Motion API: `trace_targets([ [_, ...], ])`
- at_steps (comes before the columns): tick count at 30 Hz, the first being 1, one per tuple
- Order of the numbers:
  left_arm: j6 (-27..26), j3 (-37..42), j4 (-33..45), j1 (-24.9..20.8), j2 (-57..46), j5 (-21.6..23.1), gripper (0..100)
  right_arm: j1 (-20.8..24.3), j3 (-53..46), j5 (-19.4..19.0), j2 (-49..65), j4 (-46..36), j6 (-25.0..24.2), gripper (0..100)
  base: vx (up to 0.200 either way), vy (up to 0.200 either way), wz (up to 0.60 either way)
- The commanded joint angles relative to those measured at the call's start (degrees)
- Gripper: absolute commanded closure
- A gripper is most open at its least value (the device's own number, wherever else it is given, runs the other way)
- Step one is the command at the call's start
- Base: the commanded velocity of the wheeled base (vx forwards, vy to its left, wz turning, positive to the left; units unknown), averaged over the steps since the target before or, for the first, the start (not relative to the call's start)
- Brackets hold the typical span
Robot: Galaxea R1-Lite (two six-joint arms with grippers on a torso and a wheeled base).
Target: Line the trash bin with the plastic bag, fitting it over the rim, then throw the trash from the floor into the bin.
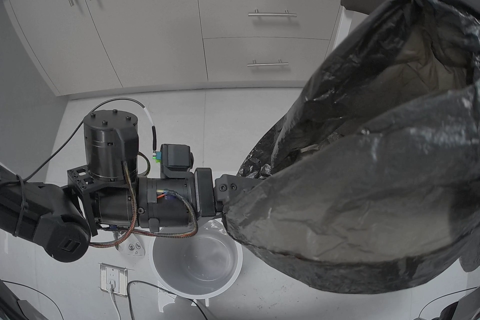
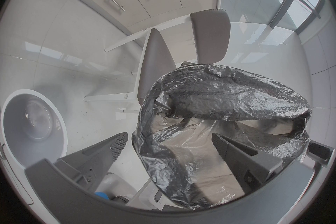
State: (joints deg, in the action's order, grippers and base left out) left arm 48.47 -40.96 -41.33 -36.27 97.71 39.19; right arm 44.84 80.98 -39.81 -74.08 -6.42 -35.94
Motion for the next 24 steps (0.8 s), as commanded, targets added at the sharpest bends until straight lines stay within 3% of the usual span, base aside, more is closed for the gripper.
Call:
trace_targets([
  [1,0.1,0.0,-0.1,-0.2,1.4,0.2,0,0.3,0.0,0.1,-0.6,0.0,0.0,100,0.0,0.0,0.0],
  [4,0.2,0.3,-0.1,-0.4,1.5,1.1,0,0.3,0.1,0.1,-0.9,0.0,0.0,100,0.0,0.0,0.0],
  [5,0.3,0.3,-0.1,-0.4,1.5,1.4,100,0.3,0.1,0.2,-1.0,0.0,0.1,100,0.0,0.0,0.0],
  [19,0.4,1.6,-0.2,0.0,-0.3,2.8,100,0.3,-0.2,0.7,-1.0,0.0,0.1,100,0.0,0.0,0.0],
  [24,0.5,2.9,0.0,3.3,-4.8,2.0,100,0.3,-0.3,0.9,-2.6,-0.1,0.3,100,0.0,0.0,0.0],
])
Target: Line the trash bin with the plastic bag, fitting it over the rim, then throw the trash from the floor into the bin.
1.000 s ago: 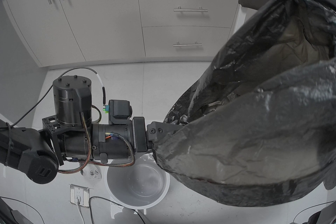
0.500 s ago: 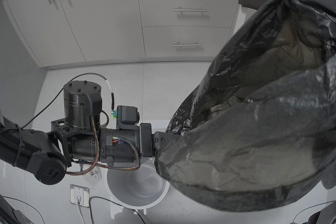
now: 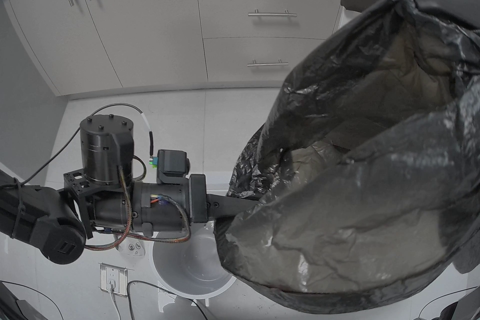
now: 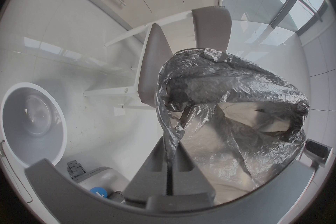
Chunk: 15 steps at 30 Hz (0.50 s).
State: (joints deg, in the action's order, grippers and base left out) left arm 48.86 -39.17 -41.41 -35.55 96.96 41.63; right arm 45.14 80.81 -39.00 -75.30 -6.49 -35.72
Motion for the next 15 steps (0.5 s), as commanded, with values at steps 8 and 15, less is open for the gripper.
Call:
trace_targets([
  [8,0.1,7.5,1.2,7.2,-19.4,-1.6,100,0.3,-0.7,0.2,-3.6,0.0,0.7,100,0.0,0.0,0.0],
  [15,0.1,10.8,13.4,10.7,-38.3,-1.6,100,4.0,-1.2,2.6,-1.0,-0.1,0.8,100,0.0,0.0,0.0],
])
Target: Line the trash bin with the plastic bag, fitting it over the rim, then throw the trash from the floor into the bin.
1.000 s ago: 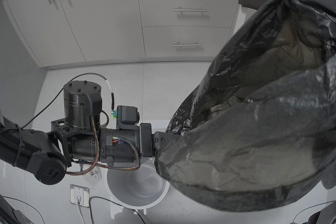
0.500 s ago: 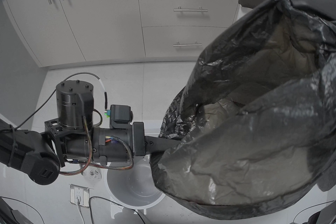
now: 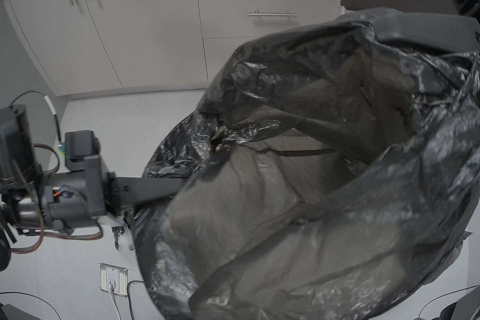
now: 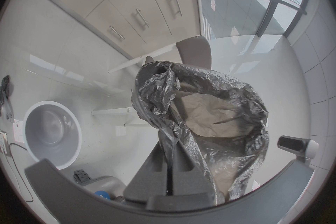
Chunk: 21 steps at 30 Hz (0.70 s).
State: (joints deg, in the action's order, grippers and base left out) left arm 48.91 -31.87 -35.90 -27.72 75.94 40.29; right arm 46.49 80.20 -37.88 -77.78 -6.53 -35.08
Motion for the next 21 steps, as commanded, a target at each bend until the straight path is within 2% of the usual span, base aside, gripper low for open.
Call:
trace_targets([
  [1,0.1,3.7,9.5,2.8,-19.5,-0.3,100,3.1,-0.9,1.5,2.0,0.0,0.2,100,0.0,0.0,0.0],
  [5,0.1,3.6,13.8,2.8,-24.6,-0.4,100,4.7,-2.8,1.5,3.2,0.0,0.3,100,0.0,0.0,0.0],
  [10,-0.4,3.0,20.3,3.9,-27.8,-0.8,100,5.7,-9.1,1.7,2.8,0.4,7.0,100,0.0,0.0,0.0],
  [13,-1.8,2.6,24.7,9.4,-26.5,-1.0,100,6.1,-12.4,3.2,1.2,0.8,8.2,100,0.0,0.0,0.0],
  [18,-10.5,3.1,29.0,13.7,-24.1,-1.2,100,7.6,-15.9,5.4,-1.3,2.6,8.2,100,0.0,0.0,0.0],
  [20,-16.4,3.5,32.8,15.2,-22.4,-1.8,100,7.6,-18.8,5.8,-3.1,6.4,8.1,100,0.0,0.0,0.0],
  [21,-17.7,3.7,33.7,15.3,-21.7,-2.9,100,7.6,-19.9,5.8,-3.9,8.5,7.8,100,0.0,0.0,0.0],
])
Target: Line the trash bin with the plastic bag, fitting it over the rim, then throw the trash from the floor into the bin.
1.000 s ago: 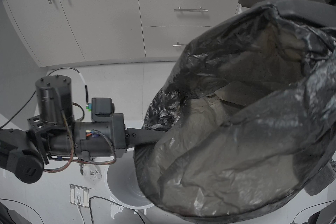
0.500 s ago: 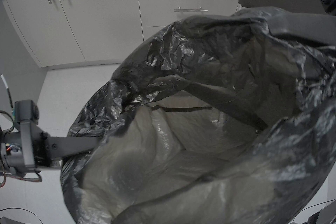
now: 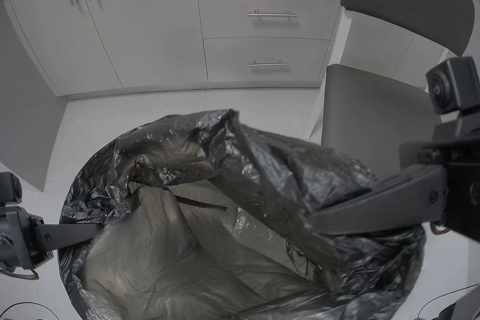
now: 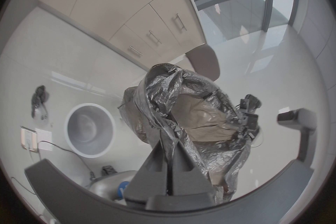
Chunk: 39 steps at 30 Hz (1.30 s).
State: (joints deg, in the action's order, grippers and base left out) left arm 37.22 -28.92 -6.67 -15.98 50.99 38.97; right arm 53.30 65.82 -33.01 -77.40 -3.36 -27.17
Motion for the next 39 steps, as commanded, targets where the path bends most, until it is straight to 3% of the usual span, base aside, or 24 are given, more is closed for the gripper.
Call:
trace_targets([
  [1,-6.8,1.1,4.9,3.5,3.9,-3.5,100,0.8,-6.7,0.9,-5.1,7.3,-0.2,100,0.0,0.0,0.0],
  [4,-7.5,1.1,5.1,3.4,6.3,-7.2,100,0.8,-8.8,1.0,-8.3,11.8,-0.2,100,0.0,0.0,0.0],
  [7,-8.5,1.0,5.2,3.6,8.6,-7.2,100,0.8,-9.0,1.2,-12.1,14.2,-0.3,100,0.0,0.0,0.0],
  [10,-12.9,0.9,5.1,3.6,13.0,-7.3,100,1.1,-8.5,1.3,-16.7,15.5,-0.4,100,0.0,0.0,0.0],
  [15,-15.3,-0.4,4.6,3.9,19.4,-10.1,100,2.4,-9.2,1.3,-18.7,16.9,-1.8,100,0.0,0.0,0.0],
  [19,-15.3,-0.5,4.6,4.9,19.7,-11.0,100,4.5,-9.9,1.2,-17.9,17.1,-4.4,100,0.0,0.0,0.0],
  [35,-15.3,0.4,5.0,6.1,16.3,-11.4,100,13.0,-12.2,1.1,-11.7,16.9,-5.9,100,0.0,0.0,0.0],
  [38,-15.2,0.7,5.5,6.1,14.9,-13.2,100,13.9,-12.3,1.0,-10.6,17.0,-7.7,100,0.0,0.0,0.0],
  [39,-15.0,1.7,5.0,6.1,14.1,-15.8,100,14.2,-12.5,0.9,-10.3,17.0,-7.6,100,0.0,0.0,0.0],
])
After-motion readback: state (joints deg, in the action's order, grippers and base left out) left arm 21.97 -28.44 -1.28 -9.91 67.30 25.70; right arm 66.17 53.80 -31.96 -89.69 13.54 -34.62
